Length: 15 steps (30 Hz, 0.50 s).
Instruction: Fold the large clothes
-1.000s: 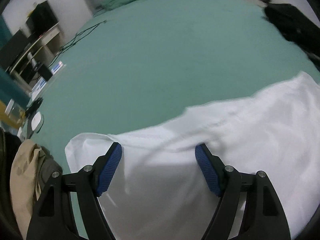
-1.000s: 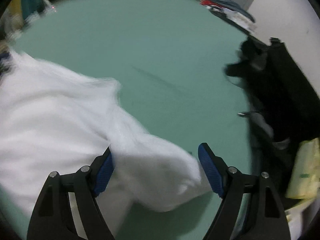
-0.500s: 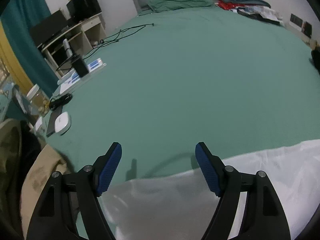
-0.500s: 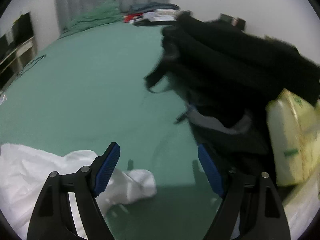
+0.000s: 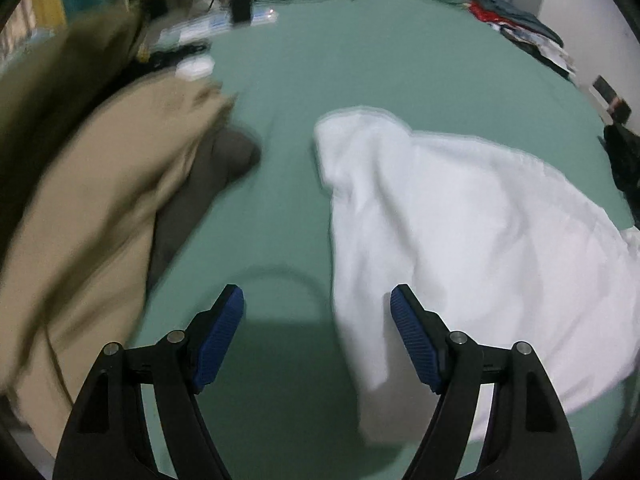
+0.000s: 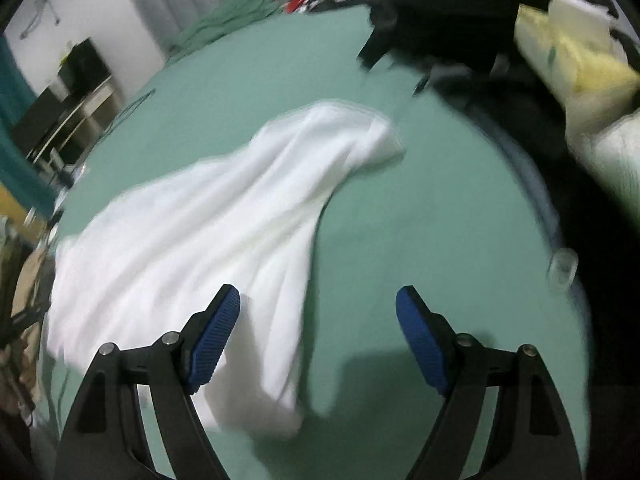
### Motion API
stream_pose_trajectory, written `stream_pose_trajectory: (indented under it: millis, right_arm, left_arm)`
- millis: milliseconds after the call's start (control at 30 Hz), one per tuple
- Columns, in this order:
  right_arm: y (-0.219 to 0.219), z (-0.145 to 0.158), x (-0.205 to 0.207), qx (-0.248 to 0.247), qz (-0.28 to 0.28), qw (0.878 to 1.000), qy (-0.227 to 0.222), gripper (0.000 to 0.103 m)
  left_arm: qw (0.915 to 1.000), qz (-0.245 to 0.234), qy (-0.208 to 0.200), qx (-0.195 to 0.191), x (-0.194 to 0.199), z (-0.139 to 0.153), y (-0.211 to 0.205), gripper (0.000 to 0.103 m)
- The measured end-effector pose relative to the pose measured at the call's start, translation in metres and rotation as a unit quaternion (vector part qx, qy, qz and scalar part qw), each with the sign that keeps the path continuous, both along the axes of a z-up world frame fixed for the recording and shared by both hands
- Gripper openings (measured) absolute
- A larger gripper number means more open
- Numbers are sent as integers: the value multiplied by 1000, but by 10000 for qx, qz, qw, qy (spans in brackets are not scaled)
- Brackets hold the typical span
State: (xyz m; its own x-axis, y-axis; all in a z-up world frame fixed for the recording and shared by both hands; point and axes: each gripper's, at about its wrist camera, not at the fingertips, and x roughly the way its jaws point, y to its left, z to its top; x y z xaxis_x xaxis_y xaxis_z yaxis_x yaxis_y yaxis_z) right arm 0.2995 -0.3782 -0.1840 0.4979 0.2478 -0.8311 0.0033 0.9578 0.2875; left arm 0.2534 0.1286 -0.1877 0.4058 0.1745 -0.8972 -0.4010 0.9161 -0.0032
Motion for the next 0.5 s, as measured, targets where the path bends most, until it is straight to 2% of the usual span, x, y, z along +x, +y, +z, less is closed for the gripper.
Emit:
stream_pose_trajectory:
  millis: [33, 100, 133, 167, 233, 267, 300, 333, 500]
  right_arm:
    - [5, -4, -8, 74, 39, 10000, 42, 79]
    - [14, -14, -19, 136, 164, 9997, 150, 44]
    - [17, -17, -20, 112, 214, 9996, 154, 20]
    - [19, -18, -21, 156, 257, 9995, 89, 10]
    - [22, -10, -27, 34, 332, 9994, -3, 8]
    - [20, -2, -33, -33, 323, 9994, -93, 7]
    - [19, 0, -35, -43, 299, 9995, -128, 7]
    - [16, 4, -41, -38, 253, 9996, -156, 7]
    - [5, 14, -74, -191, 56, 9997, -160, 7]
  left_arm:
    - [9999, -3, 52, -119, -5, -5, 0, 79]
    - [9997, -79, 126, -193, -13, -16, -3, 79]
    - [9998, -163, 79, -59, -15, -16, -7, 79]
    - [9998, -206, 78, 0, -16, -16, -9, 79]
    - [9996, -245, 63, -81, -17, -16, -12, 68]
    - [9995, -296, 40, -84, -17, -14, -14, 45]
    - [9993, -368, 37, 28, -18, -11, -18, 11]
    - [9990, -407, 83, 140, -18, -9, -21, 1]
    - [9995, -179, -156, 218, -44, 7, -18, 0]
